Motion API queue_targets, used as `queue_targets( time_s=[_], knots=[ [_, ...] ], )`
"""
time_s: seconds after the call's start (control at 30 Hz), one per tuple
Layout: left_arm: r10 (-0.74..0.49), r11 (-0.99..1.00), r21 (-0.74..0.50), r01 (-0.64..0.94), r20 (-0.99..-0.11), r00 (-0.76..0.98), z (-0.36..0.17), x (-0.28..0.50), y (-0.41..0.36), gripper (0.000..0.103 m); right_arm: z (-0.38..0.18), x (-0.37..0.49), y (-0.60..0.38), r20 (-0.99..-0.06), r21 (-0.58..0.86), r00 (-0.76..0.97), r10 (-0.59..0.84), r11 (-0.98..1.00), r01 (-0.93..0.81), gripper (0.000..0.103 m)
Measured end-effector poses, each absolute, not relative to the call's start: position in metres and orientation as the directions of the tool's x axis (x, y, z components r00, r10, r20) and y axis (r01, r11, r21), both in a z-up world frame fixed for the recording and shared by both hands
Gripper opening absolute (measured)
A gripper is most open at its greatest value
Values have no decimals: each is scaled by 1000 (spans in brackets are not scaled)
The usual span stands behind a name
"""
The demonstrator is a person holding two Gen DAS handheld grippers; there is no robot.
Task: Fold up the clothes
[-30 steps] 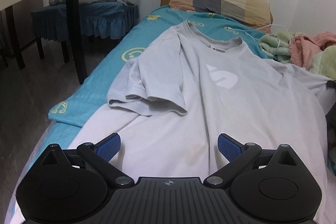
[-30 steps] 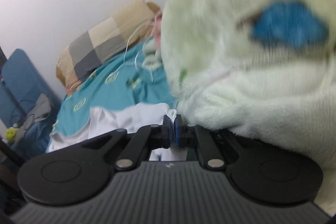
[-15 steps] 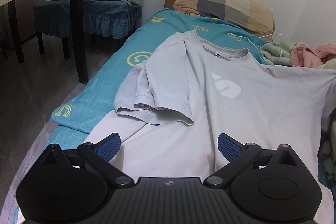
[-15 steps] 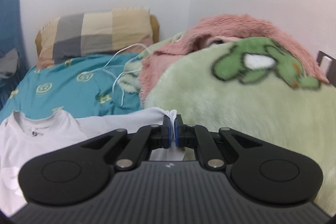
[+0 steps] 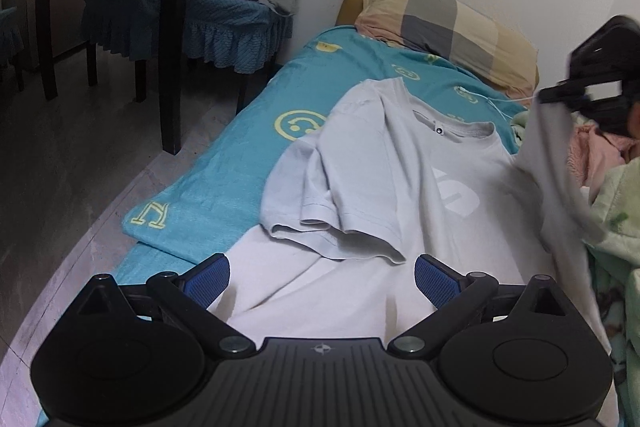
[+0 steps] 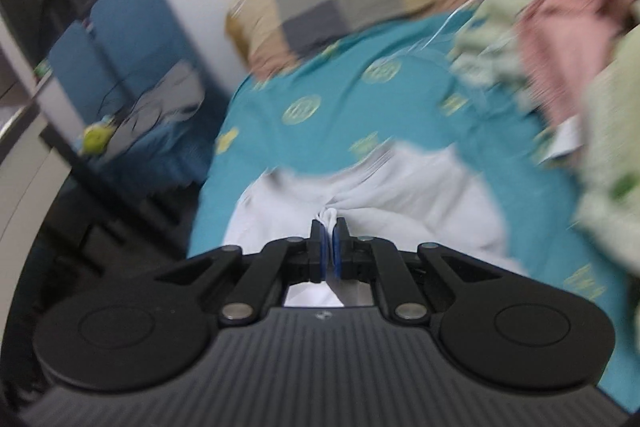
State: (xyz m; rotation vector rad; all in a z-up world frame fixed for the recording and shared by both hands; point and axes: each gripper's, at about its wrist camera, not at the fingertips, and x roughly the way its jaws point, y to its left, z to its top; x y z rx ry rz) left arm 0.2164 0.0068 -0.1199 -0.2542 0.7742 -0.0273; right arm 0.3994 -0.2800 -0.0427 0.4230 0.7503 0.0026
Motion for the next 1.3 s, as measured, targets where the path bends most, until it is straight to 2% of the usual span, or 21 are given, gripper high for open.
queue_targets(
  time_s=[0.1, 0.17, 0.2, 0.23, 0.3, 0.47, 0.53, 0.63, 0.83, 0.97, 1.07, 1.13, 1.2, 1.3],
  knots=[
    [-123, 966, -248, -76, -695, 709, -128, 222, 10, 100, -72, 410, -264, -672, 390, 713, 199, 914, 113, 12],
    [-143, 958, -274, -80, -703, 696, -134, 226, 10, 100, -87, 407, -263, -674, 417, 697, 246, 905, 83, 25],
    [-160, 953, -292, -77, -706, 690, -137, 228, 9, 100, -90, 399, -266, -665, 432, 700, 261, 899, 75, 44],
    [-177, 948, -310, -75, -708, 684, -139, 230, 9, 100, -91, 390, -270, -653, 446, 708, 271, 892, 70, 57],
    [-197, 947, -316, -53, -705, 681, -140, 230, 4, 100, -87, 362, -277, -621, 461, 734, 274, 886, 59, 65],
    [-253, 945, -327, 26, -675, 693, -132, 215, -11, 98, -60, 265, -305, -566, 479, 793, 226, 873, 93, 65],
    [-283, 938, -343, 55, -663, 693, -126, 206, -15, 97, -52, 224, -313, -572, 482, 796, 199, 866, 130, 68],
    [-322, 928, -361, 94, -647, 691, -120, 190, -22, 95, -44, 171, -321, -562, 505, 805, 187, 849, 155, 68],
    [-366, 917, -373, 143, -640, 676, -112, 190, -40, 88, -45, 125, -339, -524, 537, 838, 154, 823, 185, 68],
    [-393, 899, -415, 142, -618, 681, -110, 234, -55, 84, -56, 127, -359, -522, 555, 844, 120, 799, 230, 68],
    [-387, 907, -389, 162, -619, 684, -111, 291, -77, 79, -71, 131, -373, -534, 593, 834, 141, 765, 250, 68],
    [-378, 921, -324, 216, -610, 696, -111, 332, -96, 77, -77, 135, -379, -535, 605, 832, 145, 753, 258, 68],
    [-358, 934, -228, 276, -616, 701, -114, 373, -119, 70, -83, 139, -382, -539, 606, 831, 138, 749, 268, 68],
    [-380, 911, -146, 385, -660, 648, -128, 427, -147, 64, -93, 151, -385, -555, 615, 816, 159, 739, 274, 68]
  ],
)
